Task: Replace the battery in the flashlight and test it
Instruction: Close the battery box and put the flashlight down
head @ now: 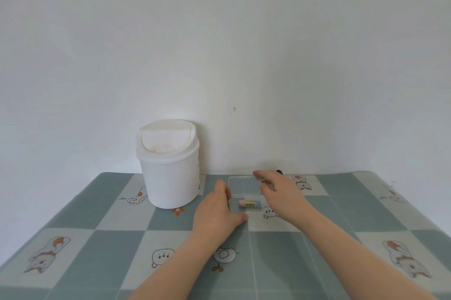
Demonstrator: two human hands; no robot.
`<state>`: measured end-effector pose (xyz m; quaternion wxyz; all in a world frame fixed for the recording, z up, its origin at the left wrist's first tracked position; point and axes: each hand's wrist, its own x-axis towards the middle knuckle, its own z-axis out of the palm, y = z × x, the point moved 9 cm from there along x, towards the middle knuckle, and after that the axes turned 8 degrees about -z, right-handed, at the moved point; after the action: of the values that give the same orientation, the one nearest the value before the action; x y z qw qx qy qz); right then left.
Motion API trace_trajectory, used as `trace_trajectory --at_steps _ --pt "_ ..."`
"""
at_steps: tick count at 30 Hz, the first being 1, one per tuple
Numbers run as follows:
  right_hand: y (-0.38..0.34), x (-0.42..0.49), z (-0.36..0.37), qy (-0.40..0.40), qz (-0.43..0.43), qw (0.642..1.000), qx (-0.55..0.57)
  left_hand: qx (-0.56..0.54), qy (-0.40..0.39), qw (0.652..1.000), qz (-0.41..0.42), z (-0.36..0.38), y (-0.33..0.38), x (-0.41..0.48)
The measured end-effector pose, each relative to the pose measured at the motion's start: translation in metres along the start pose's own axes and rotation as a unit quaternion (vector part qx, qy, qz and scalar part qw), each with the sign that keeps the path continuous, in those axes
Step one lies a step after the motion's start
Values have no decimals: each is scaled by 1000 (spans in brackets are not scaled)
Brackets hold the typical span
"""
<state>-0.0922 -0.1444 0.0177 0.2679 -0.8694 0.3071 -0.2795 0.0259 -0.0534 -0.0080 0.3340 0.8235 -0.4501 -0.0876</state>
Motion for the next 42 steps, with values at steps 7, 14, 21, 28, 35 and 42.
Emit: trace_trajectory --at_steps 7,14,21,28,35,42 --pt "-11 -16 2 -18 -62 993 -97 -43 14 999 -3 0 -3 1" --pt "-14 -27 13 -53 -82 985 -141 -13 -25 997 66 14 5 -5" --pt "-14 -26 15 -63 -76 984 -146 -24 -14 998 63 6 7 1" --pt "-10 -21 18 -75 -58 983 -158 24 -45 997 59 4 12 6" --pt "6 -16 -8 23 -27 989 -142 83 -57 992 74 4 11 11" --pt "45 -9 -16 13 54 983 -176 69 -42 995 56 7 12 35"
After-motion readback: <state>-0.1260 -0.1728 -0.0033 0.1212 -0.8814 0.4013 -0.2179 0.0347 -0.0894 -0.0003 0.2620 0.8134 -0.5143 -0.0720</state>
